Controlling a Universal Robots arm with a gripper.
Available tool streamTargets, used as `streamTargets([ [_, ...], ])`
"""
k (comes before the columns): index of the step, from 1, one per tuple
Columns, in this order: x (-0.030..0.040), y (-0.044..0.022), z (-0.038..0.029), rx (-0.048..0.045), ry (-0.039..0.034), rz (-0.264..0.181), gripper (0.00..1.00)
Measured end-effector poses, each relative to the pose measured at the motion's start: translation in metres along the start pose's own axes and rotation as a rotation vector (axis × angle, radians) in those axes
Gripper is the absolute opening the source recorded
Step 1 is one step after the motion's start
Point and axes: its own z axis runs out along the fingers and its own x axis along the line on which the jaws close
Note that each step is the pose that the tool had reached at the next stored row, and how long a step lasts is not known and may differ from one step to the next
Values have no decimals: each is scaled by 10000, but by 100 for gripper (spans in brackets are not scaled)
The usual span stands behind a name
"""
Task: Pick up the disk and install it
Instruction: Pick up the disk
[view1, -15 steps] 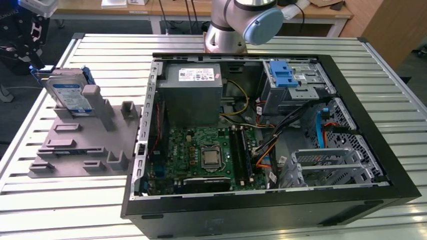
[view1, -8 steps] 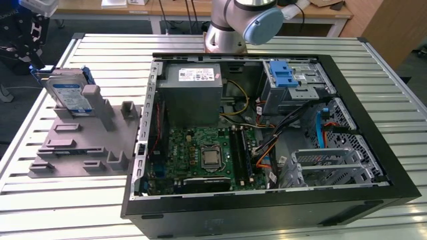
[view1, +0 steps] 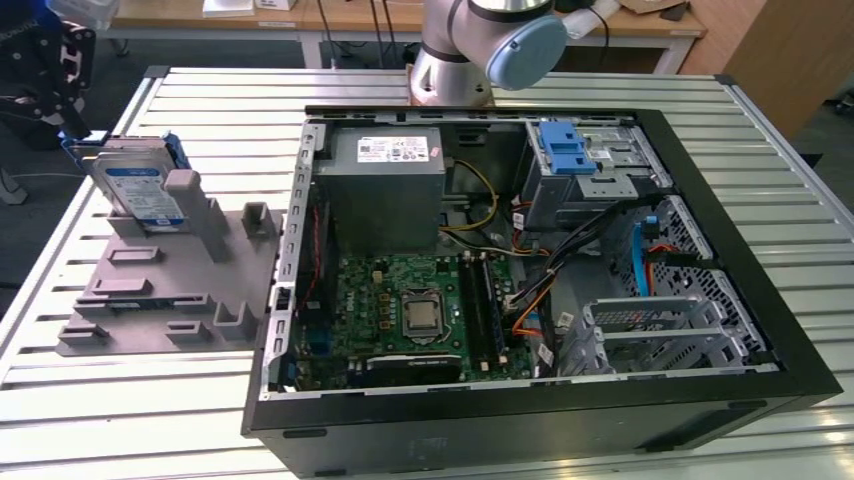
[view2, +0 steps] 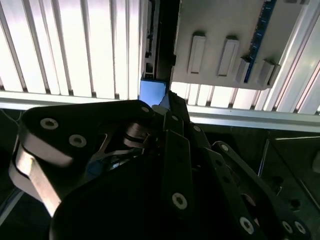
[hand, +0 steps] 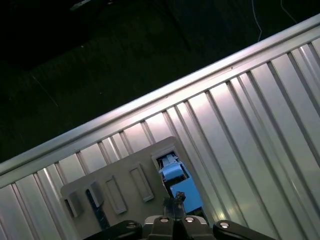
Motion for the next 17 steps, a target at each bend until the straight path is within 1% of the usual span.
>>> streamTargets([
  [4,-101,49,4,4,-1,-4,11],
  [6,-108,53,8,3,4,-126,11],
  [17,-108,52,28,-6,88,-2095,11],
])
